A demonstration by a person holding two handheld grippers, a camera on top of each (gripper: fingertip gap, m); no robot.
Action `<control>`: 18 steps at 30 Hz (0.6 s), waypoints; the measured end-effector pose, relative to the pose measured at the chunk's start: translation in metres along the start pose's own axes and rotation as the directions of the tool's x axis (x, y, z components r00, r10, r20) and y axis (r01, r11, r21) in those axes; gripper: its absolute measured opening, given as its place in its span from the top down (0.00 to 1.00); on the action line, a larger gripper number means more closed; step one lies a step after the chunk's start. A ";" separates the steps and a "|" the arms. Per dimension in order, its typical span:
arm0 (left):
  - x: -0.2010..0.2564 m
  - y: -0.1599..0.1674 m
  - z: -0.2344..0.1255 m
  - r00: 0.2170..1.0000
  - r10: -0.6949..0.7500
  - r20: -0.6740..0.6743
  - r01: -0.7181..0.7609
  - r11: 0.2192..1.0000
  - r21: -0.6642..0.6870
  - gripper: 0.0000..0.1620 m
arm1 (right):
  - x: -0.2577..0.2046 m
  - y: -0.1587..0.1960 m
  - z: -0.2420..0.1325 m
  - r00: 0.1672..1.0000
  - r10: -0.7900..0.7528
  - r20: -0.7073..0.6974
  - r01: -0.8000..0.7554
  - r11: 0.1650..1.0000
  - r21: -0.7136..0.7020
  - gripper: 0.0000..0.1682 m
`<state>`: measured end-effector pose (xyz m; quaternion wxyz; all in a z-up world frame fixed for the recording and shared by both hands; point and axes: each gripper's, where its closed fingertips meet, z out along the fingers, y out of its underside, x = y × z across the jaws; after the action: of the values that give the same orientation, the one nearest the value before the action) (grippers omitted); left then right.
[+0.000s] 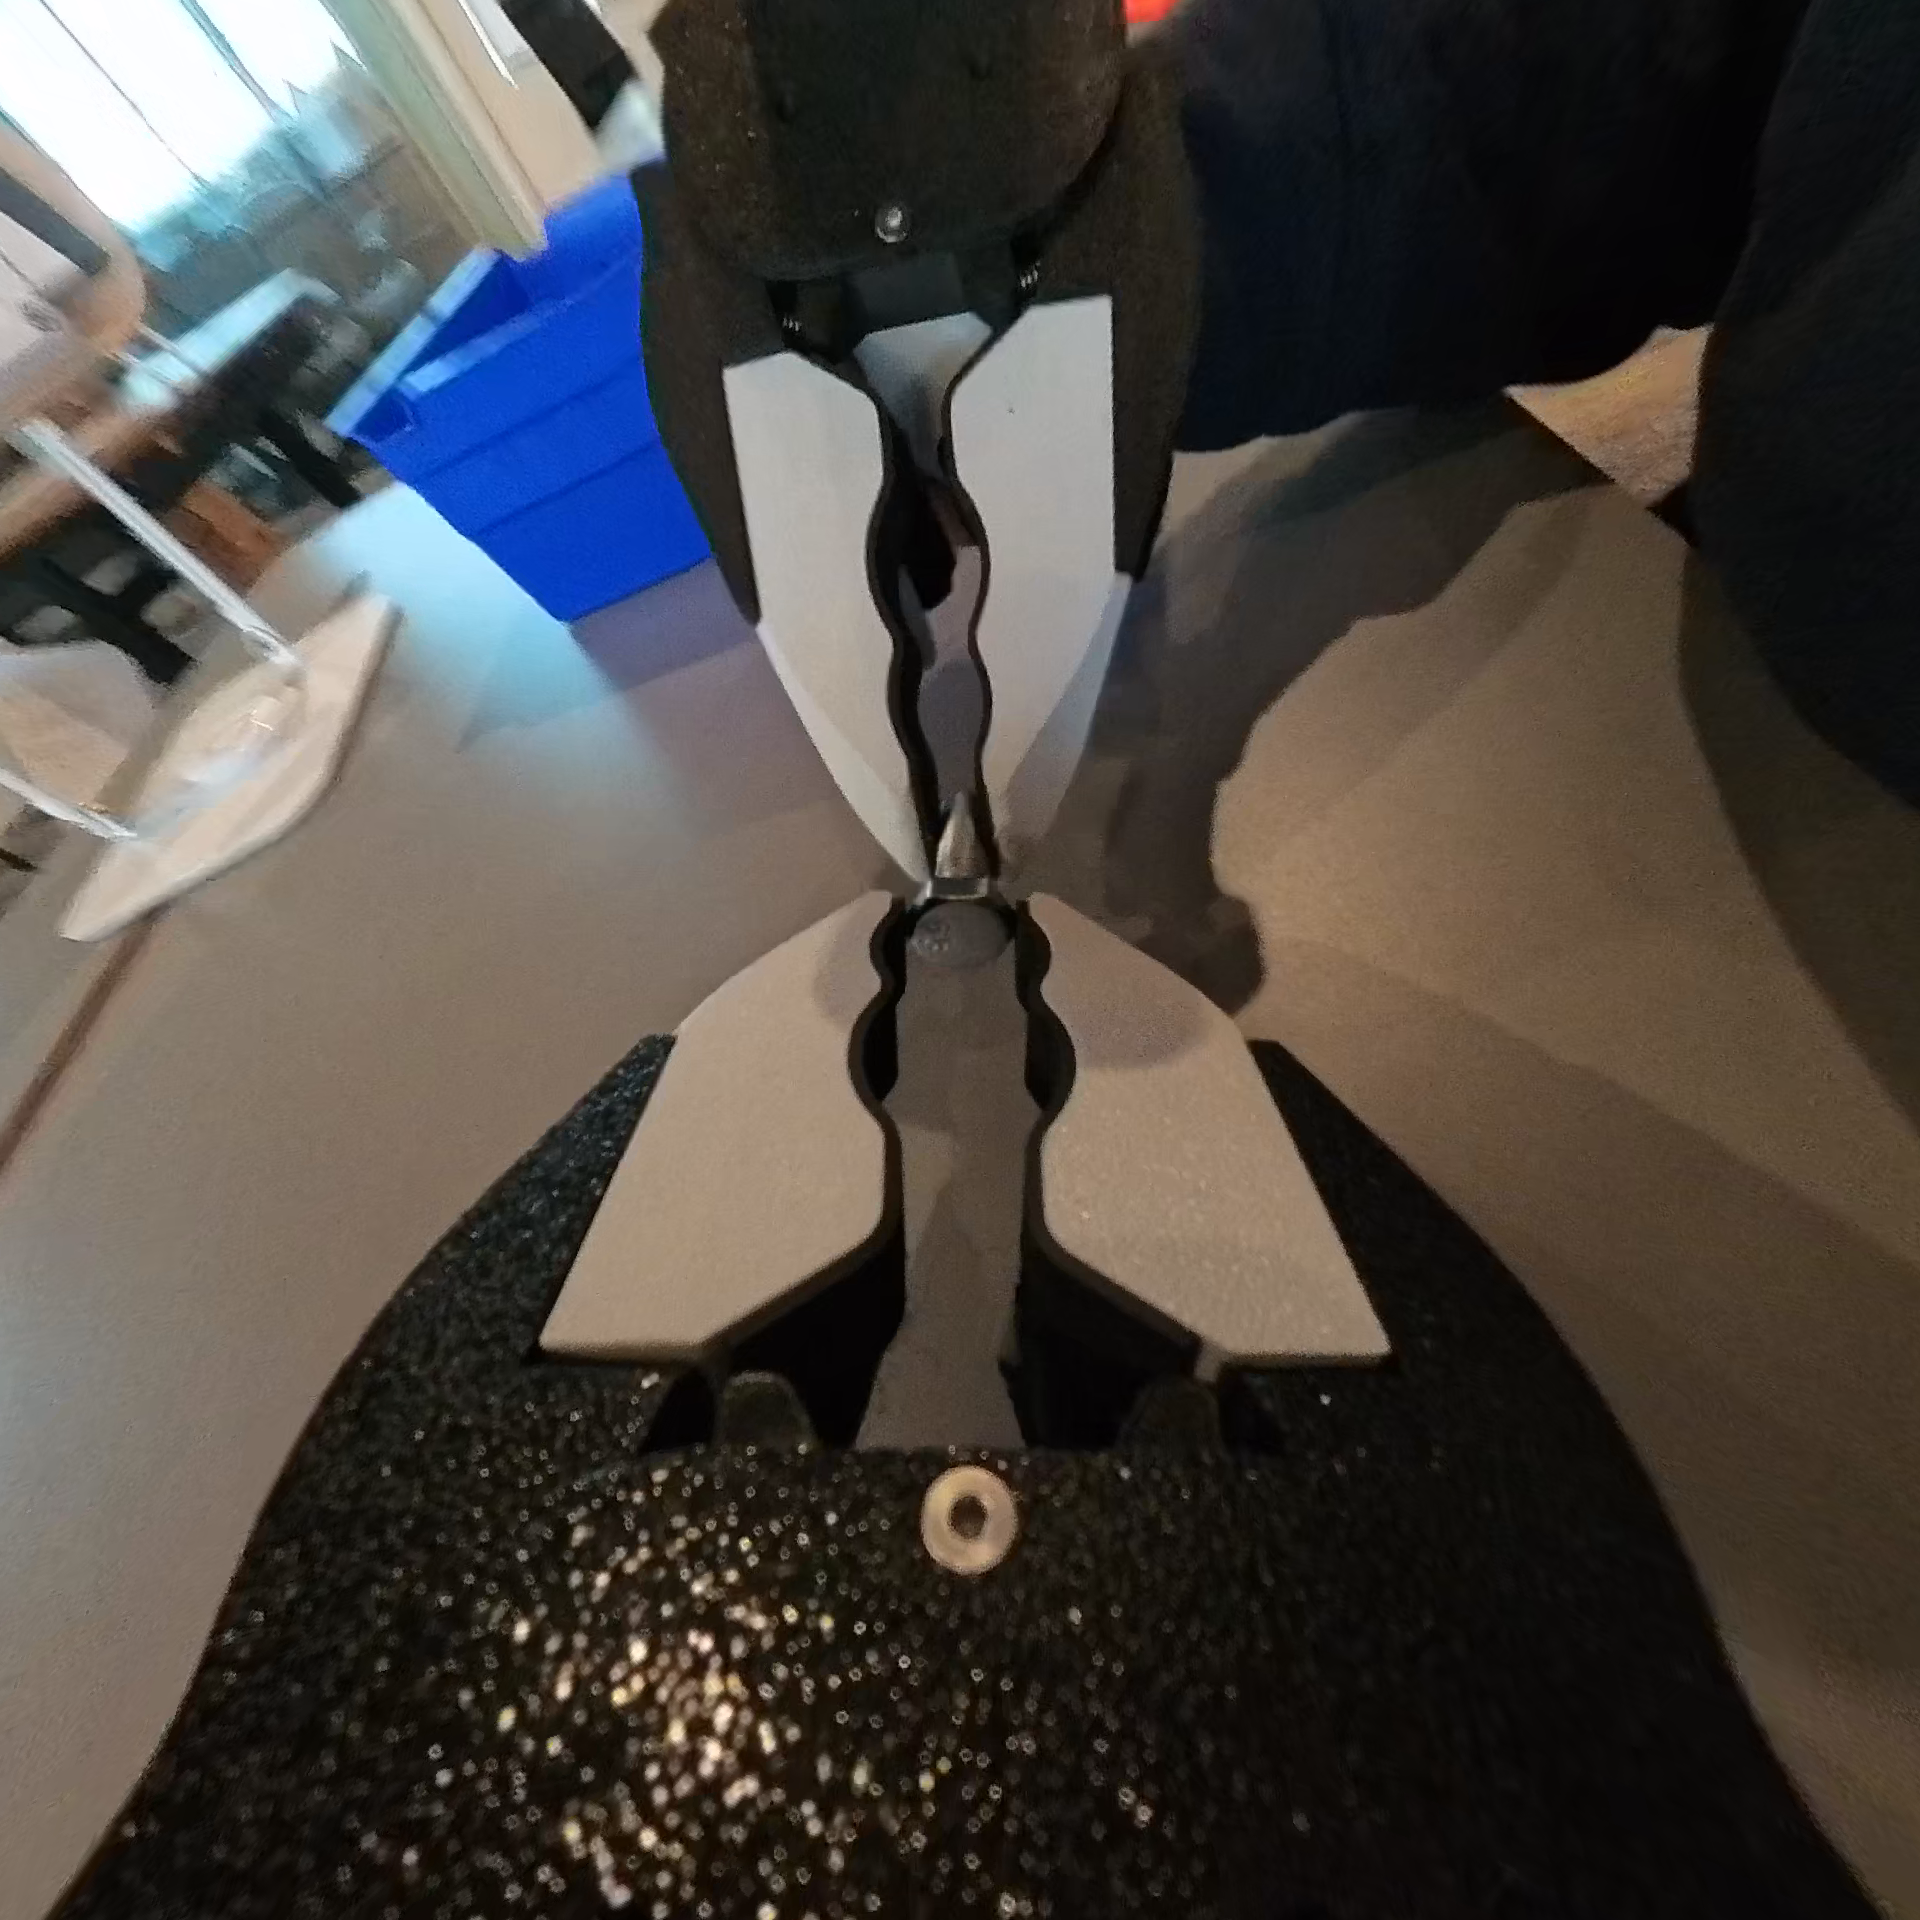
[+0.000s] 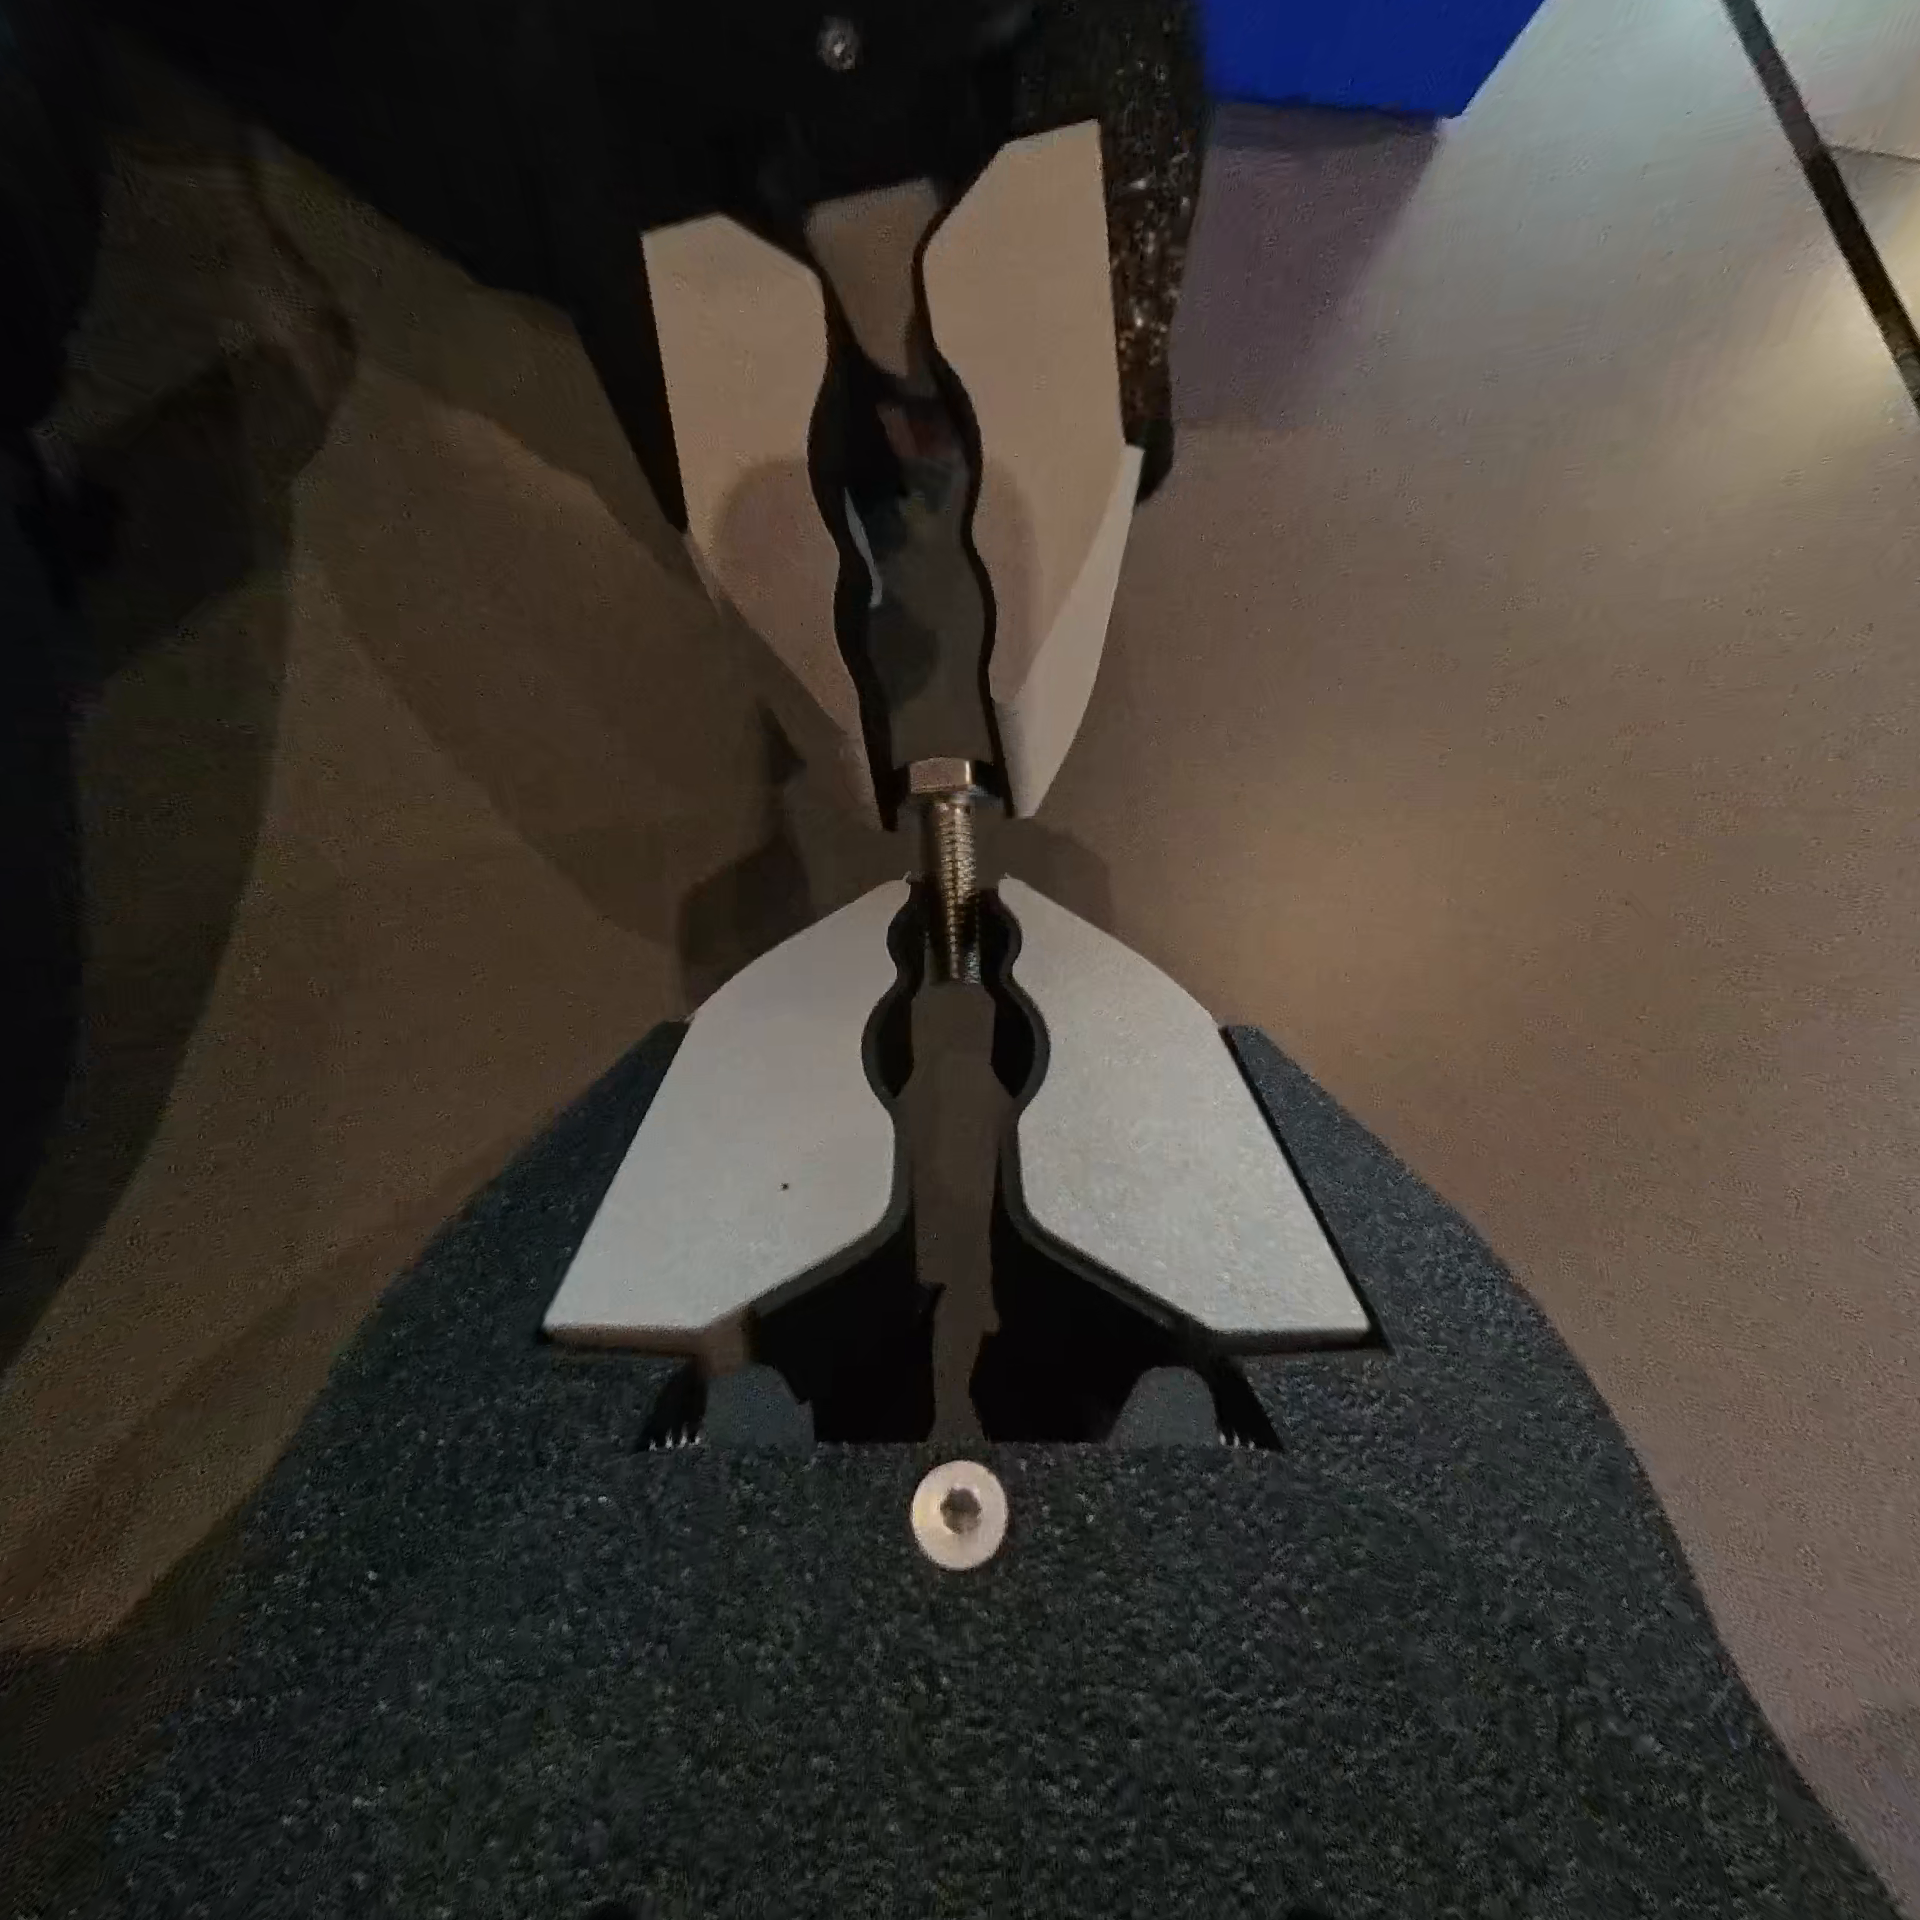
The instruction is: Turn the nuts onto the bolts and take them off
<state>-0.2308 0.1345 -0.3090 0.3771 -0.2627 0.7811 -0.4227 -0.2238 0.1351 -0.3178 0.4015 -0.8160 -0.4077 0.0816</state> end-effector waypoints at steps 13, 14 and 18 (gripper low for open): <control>-0.030 -0.009 -0.014 0.982 -0.042 0.183 0.024 0.995 0.098 0.85 | 0.160 0.141 -0.255 0.737 -0.035 -0.675 -0.461 0.705 -0.539 0.94; -0.031 -0.009 -0.014 0.982 -0.052 0.180 0.034 0.994 0.102 0.86 | 0.165 0.166 -0.262 0.756 0.012 -0.655 -0.502 0.653 -0.567 0.94; -0.032 -0.007 -0.015 0.981 -0.070 0.179 0.052 0.993 0.102 0.88 | 0.175 0.241 -0.262 0.808 0.203 -0.554 -0.567 0.522 -0.637 0.94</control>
<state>-0.2236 0.1612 -0.2857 0.4463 -0.3056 0.7134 -0.4456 0.1565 0.0257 -0.2839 0.0543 -0.9744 -0.1103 -0.1881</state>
